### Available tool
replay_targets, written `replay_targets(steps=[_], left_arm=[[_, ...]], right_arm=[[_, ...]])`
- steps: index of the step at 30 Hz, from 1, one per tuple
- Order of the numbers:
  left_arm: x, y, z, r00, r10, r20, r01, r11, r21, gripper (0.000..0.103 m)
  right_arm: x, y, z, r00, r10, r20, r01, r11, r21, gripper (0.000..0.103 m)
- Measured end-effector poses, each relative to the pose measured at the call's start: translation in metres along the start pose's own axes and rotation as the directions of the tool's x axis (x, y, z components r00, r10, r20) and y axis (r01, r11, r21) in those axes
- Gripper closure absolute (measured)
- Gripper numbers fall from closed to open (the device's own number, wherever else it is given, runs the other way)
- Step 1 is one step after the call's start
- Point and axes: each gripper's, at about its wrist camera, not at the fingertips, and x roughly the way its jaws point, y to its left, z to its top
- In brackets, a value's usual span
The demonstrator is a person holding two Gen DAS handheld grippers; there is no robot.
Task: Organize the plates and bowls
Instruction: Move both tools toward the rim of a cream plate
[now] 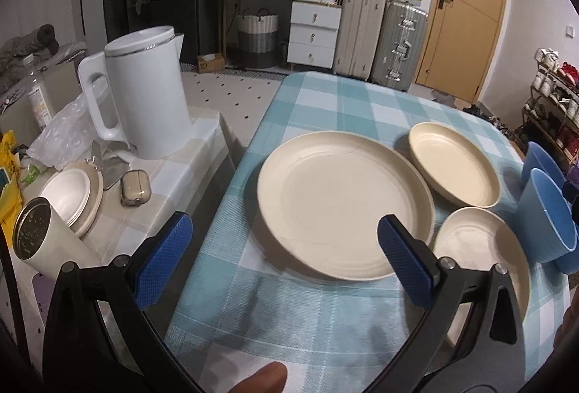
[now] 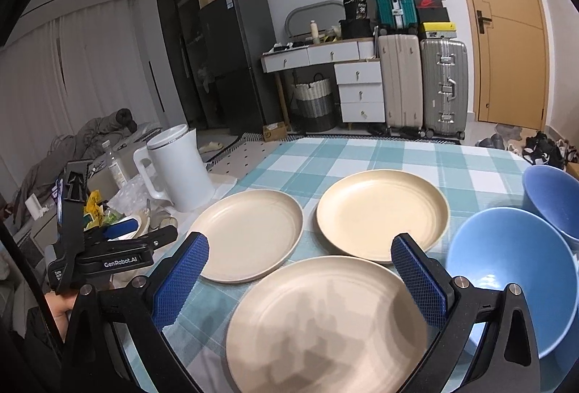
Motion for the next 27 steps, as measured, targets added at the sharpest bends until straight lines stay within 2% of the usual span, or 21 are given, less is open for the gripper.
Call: replay_targets(steps=[9,19,22,27], left_arm=[[0.039,0.023,0.001,0.997,-0.010,-0.075,0.006,0.998,-0.058,0.003],[0.067,0.032,-0.005,0.990,-0.030,-0.137,0.021,0.997,-0.068,0.004],[0.072,0.037,-0.007,0.989,-0.032,-0.144,0.020,0.996,-0.083,0.004],[0.079,0.041,-0.010,0.986,-0.042,-0.161,0.027,0.995,-0.093,0.004]], right_arm=[[0.044,0.008,-0.001,0.996,-0.010,-0.093,0.010,1.000,0.002,0.000],[0.085,0.020,-0.003,0.982,0.005,-0.189,-0.008,1.000,-0.019,0.000],[0.099,0.025,-0.003,0.975,0.013,-0.223,-0.019,1.000,-0.024,0.004],[0.121,0.030,0.000,0.963,0.020,-0.268,-0.029,0.999,-0.033,0.015]])
